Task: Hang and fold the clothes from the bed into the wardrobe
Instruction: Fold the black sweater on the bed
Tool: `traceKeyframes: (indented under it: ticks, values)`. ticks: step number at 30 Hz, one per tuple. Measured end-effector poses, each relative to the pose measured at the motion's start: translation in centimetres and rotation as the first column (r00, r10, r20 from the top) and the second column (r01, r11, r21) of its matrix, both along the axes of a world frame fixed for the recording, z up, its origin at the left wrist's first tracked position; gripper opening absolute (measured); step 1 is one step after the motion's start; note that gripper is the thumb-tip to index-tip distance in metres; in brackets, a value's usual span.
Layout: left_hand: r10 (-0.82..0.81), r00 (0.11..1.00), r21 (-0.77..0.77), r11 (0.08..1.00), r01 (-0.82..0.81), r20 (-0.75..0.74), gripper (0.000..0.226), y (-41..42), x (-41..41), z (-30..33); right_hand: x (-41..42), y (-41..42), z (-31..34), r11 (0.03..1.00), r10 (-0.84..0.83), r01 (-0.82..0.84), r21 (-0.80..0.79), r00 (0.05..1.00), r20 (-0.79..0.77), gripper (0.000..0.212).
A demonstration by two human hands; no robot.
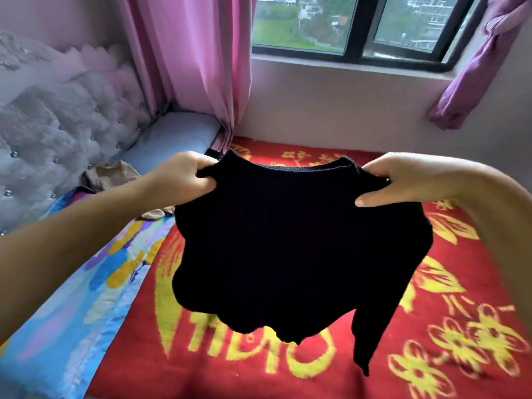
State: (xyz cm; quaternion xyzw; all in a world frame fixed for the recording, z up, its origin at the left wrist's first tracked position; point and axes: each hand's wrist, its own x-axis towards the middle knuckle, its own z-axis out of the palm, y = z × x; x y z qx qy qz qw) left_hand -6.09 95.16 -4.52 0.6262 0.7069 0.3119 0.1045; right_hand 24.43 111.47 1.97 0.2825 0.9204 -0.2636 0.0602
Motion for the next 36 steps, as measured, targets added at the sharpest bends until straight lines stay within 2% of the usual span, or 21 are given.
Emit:
traceKeyframes:
  ticks: [2, 4, 7, 9, 11, 13, 16, 18, 20, 22, 24, 26, 28, 29, 30, 31, 32, 33, 34, 35, 36]
  values:
    - [0.006, 0.996, 0.030, 1.000, -0.009, 0.085, 0.023, 0.9, 0.7, -0.1, 0.8, 1.4, -0.5, 0.997, -0.043, 0.038, 0.061, 0.996, 0.082, 0.010]
    - [-0.014, 0.996, 0.024, 1.000, 0.012, 0.082, 0.024, 2.3, 0.8, -0.7, 1.2, 3.5, -1.6, 0.990, -0.097, 0.085, 0.115, 0.990, 0.103, 0.008]
    - [-0.055, 0.982, -0.032, 0.998, 0.050, -0.183, 0.025, 5.9, -0.2, -1.8, 0.6, 7.8, -4.5, 0.939, -0.189, 0.174, 0.298, 0.982, 0.024, 0.014]
    - [-0.009, 0.925, -0.044, 0.999, -0.008, -0.379, 0.027, 9.0, -1.6, -1.5, -0.2, 10.4, -5.5, 0.883, -0.214, 0.243, 0.402, 0.970, -0.118, 0.017]
    - [0.096, 0.863, 0.056, 0.995, -0.079, -0.495, 0.024, 11.6, -3.0, 0.1, -0.7, 12.3, -4.6, 0.813, -0.185, 0.304, 0.497, 0.944, -0.273, 0.019]
    - [0.187, 0.817, 0.200, 0.976, -0.089, -0.545, 0.023, 13.1, -3.8, 2.6, -0.9, 13.7, -2.3, 0.715, -0.097, 0.324, 0.620, 0.923, -0.371, 0.032]
    - [0.246, 0.774, 0.421, 0.907, 0.029, -0.583, 0.026, 13.7, -4.7, 5.6, -0.9, 14.8, 0.7, 0.595, 0.084, 0.302, 0.745, 0.898, -0.431, 0.044]
    - [0.220, 0.749, 0.473, 0.870, 0.139, -0.625, 0.032, 13.5, -5.4, 6.1, -0.5, 14.4, 0.8, 0.583, 0.142, 0.289, 0.760, 0.885, -0.444, 0.040]
    - [0.158, 0.707, 0.442, 0.865, 0.238, -0.689, 0.035, 12.9, -5.6, 4.4, -0.1, 13.0, -0.9, 0.646, 0.171, 0.227, 0.729, 0.888, -0.428, 0.039]
    - [0.064, 0.685, 0.363, 0.881, 0.303, -0.726, 0.032, 11.7, -5.7, 0.0, 0.1, 11.4, -4.8, 0.710, 0.199, 0.126, 0.693, 0.908, -0.369, 0.037]
    - [-0.101, 0.712, 0.229, 0.908, 0.352, -0.695, 0.028, 9.4, -5.1, -6.8, 0.3, 9.6, -11.0, 0.726, 0.219, 0.016, 0.687, 0.942, -0.254, 0.030]
    - [-0.250, 0.726, 0.040, 0.933, 0.357, -0.640, 0.019, 6.5, -3.7, -15.3, 1.1, 7.4, -19.2, 0.778, 0.176, -0.064, 0.625, 0.977, -0.119, 0.026]
    - [-0.385, 0.730, -0.185, 0.921, 0.342, -0.565, 0.022, 3.8, -2.3, -25.1, 1.7, 5.4, -29.0, 0.862, 0.123, -0.144, 0.487, 0.990, 0.074, 0.033]
    - [-0.464, 0.725, -0.381, 0.877, 0.293, -0.509, 0.027, 2.4, -1.6, -29.7, 1.8, 4.4, -33.7, 0.902, 0.121, -0.190, 0.389, 0.973, 0.195, 0.037]
    - [-0.499, 0.769, -0.545, 0.804, 0.238, -0.399, 0.039, 1.2, -0.8, -33.8, 1.7, 2.8, -37.4, 0.926, 0.121, -0.216, 0.309, 0.947, 0.298, 0.036]
    - [-0.510, 0.791, -0.643, 0.738, 0.202, -0.337, 0.055, 0.0, 0.2, -37.2, 1.5, 1.0, -40.7, 0.930, 0.131, -0.239, 0.278, 0.925, 0.355, 0.031]
    - [-0.539, 0.780, -0.686, 0.699, 0.203, -0.318, 0.062, -1.4, 1.2, -40.3, 1.3, -0.8, -43.5, 0.959, 0.102, -0.194, 0.207, 0.916, 0.388, 0.025]
    - [-0.563, 0.770, -0.724, 0.660, 0.201, -0.299, 0.054, -2.5, 2.1, -42.3, 1.2, -2.2, -45.7, 0.981, 0.076, -0.150, 0.124, 0.881, 0.466, 0.022]
    - [-0.580, 0.771, -0.787, 0.592, 0.175, -0.265, 0.036, -3.3, 3.0, -44.3, 1.4, -3.6, -48.1, 0.986, 0.115, -0.163, 0.040, 0.831, 0.543, 0.027]
    - [-0.632, 0.755, -0.847, 0.487, 0.214, -0.173, 0.026, -4.3, 3.6, -46.3, 1.7, -4.8, -49.9, 0.989, 0.142, -0.145, -0.041, 0.800, 0.583, 0.031]
    - [-0.626, 0.773, -0.869, 0.436, 0.235, -0.105, 0.026, -4.8, 3.8, -46.9, 2.0, -5.6, -50.8, 0.991, 0.135, -0.097, -0.095, 0.781, 0.609, 0.032]
